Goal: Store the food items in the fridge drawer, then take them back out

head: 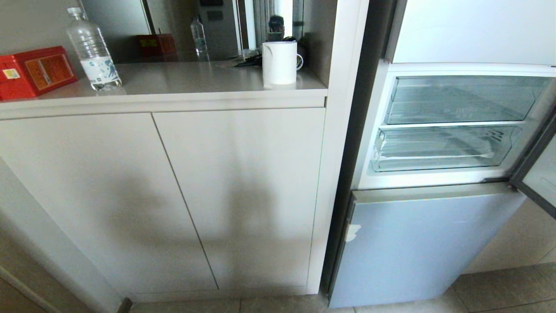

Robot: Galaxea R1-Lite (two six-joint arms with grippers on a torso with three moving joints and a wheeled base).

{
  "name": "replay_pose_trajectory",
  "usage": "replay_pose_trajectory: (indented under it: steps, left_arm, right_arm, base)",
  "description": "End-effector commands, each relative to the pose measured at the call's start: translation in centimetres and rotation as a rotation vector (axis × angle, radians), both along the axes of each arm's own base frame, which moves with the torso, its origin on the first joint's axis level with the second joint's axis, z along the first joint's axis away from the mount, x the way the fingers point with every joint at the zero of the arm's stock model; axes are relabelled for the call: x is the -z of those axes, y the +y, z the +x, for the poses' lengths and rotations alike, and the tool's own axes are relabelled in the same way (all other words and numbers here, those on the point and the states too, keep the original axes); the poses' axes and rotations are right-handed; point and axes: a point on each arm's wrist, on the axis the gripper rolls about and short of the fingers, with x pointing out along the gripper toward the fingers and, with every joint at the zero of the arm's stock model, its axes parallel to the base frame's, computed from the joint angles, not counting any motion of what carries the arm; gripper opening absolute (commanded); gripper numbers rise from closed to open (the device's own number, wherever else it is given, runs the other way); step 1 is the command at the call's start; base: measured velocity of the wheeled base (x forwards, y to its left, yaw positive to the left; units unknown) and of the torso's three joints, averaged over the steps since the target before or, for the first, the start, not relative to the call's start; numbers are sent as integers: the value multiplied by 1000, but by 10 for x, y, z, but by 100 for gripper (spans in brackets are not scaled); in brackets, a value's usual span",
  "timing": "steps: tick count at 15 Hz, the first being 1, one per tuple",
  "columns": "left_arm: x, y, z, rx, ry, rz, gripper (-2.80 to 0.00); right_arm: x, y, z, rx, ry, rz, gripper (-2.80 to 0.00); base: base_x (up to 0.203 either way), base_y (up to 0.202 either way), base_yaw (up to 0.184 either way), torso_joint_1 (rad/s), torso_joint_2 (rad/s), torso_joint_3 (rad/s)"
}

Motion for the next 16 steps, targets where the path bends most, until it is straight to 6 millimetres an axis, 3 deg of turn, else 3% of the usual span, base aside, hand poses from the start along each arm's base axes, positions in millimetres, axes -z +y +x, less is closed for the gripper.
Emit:
replay_pose_trajectory:
  steps: [1, 3, 6, 8, 11, 12, 13, 16]
  left_arm:
    - [0, 0, 0, -1, 2, 0, -280]
    - [0, 0, 0, -1, 2, 0, -280]
    - [0, 0, 0, -1, 2, 0, -280]
    - [0, 0, 0, -1, 4, 0, -280]
    - [0, 0, 0, -1, 2, 0, -280]
    - [0, 0, 0, -1, 2, 0, -280]
    - [0, 0, 0, -1, 4, 0, -280]
    - [0, 0, 0, 0, 3, 0, -280]
  right_arm:
    - [0, 0, 0, 1, 12, -14, -280]
    - [-12, 0, 2, -5, 93, -13, -280]
    - [-54, 0, 26, -14, 253, 40, -280]
    - [-75, 1, 59, -34, 391, 61, -280]
    - [-90, 3, 130, -83, 544, 93, -280]
    - [-88, 3, 158, -93, 576, 102, -110]
    - [-84, 4, 185, -100, 595, 107, 0]
    - [-60, 5, 267, -117, 561, 115, 0]
  base:
    - [0, 0, 0, -9, 27, 15]
    - [0, 0, 0, 0, 0, 0]
    - [0, 0, 0, 0, 0, 0]
    - [0, 0, 0, 0, 0, 0]
    - [0, 0, 0, 0, 0, 0]
    - [0, 0, 0, 0, 0, 0]
    - [0, 0, 0, 0, 0, 0]
    - [0, 0, 0, 0, 0, 0]
